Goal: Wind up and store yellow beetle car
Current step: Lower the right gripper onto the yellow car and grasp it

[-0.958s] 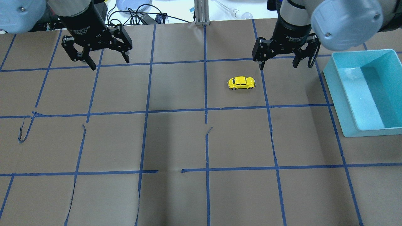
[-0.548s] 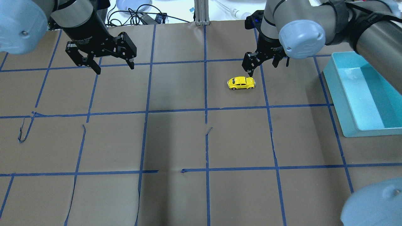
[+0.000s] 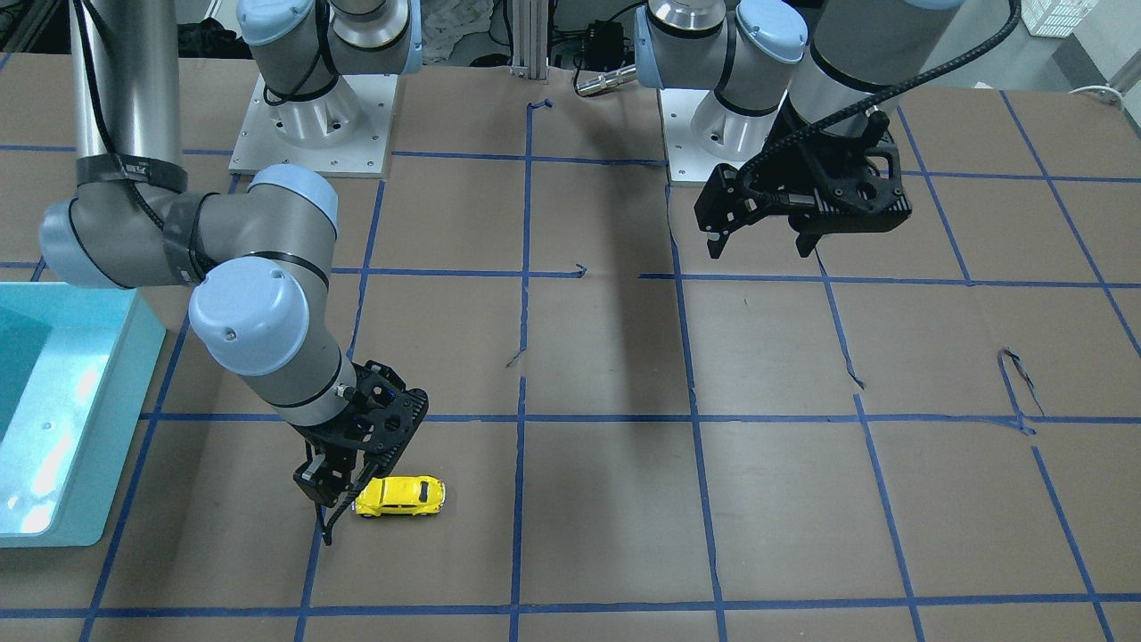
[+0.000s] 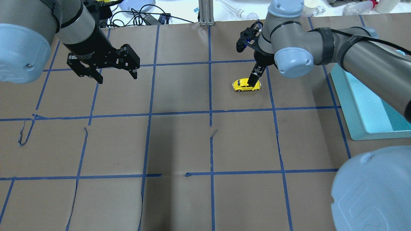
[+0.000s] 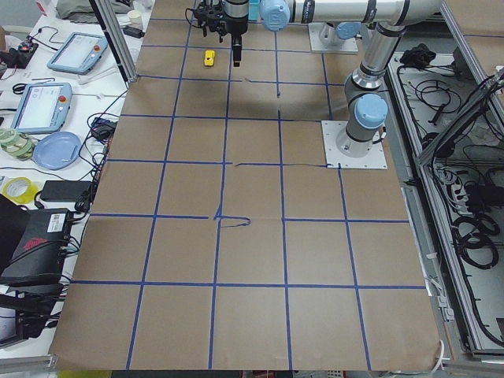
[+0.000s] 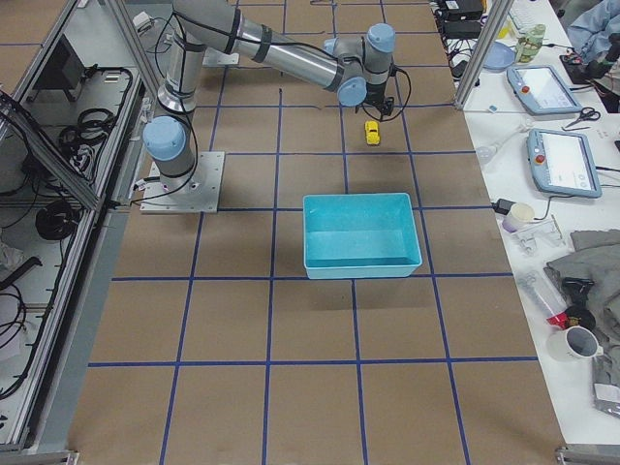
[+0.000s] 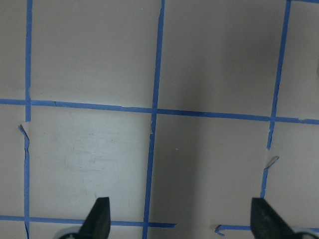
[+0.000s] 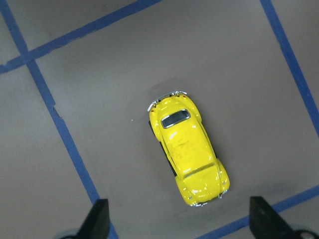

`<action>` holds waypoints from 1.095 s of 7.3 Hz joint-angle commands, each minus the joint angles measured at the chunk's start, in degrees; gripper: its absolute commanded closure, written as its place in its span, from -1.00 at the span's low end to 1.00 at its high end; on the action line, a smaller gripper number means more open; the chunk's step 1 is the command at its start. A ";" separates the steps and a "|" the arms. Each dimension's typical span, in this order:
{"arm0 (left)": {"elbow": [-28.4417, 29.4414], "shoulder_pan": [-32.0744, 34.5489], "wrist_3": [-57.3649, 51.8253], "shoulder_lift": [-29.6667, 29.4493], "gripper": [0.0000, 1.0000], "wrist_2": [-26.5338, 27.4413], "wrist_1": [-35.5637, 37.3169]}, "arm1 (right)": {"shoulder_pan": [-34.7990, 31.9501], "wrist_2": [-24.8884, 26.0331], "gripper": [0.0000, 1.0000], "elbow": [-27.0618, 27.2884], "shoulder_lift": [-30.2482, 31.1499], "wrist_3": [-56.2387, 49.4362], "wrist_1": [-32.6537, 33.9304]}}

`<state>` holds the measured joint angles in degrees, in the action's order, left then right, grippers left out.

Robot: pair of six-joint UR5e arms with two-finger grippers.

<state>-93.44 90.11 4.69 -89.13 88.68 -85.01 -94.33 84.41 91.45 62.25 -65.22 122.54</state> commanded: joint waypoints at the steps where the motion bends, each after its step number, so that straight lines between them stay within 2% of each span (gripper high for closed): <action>1: -0.77 -0.02 -0.30 1.24 -1.00 1.22 -0.33 | -0.15 -0.31 -0.95 -1.27 -4.13 -14.35 1.64; 3: -1.21 0.07 -2.30 1.15 -1.00 4.64 -0.77 | -1.03 0.57 -0.88 -3.64 -6.69 -21.07 2.26; 4: -1.30 0.07 -2.06 1.24 -1.00 4.13 -0.68 | -1.20 1.27 -0.87 -5.04 -8.01 -21.35 2.26; 6: -1.21 0.07 -1.71 1.33 -1.00 4.13 -0.59 | -3.04 6.52 -0.74 -6.37 -9.42 -20.65 2.09; 7: -1.30 0.07 -1.71 1.24 -1.00 3.95 -0.51 | -3.05 7.60 -0.49 -6.38 -9.51 -20.82 1.65; 8: -1.30 0.07 -1.71 1.24 -1.00 4.04 -0.51 | -3.05 7.61 0.01 -6.38 -9.60 -21.00 1.56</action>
<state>-94.72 90.17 2.98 -87.89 92.72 -85.54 -97.24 91.23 85.16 52.86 -86.10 124.33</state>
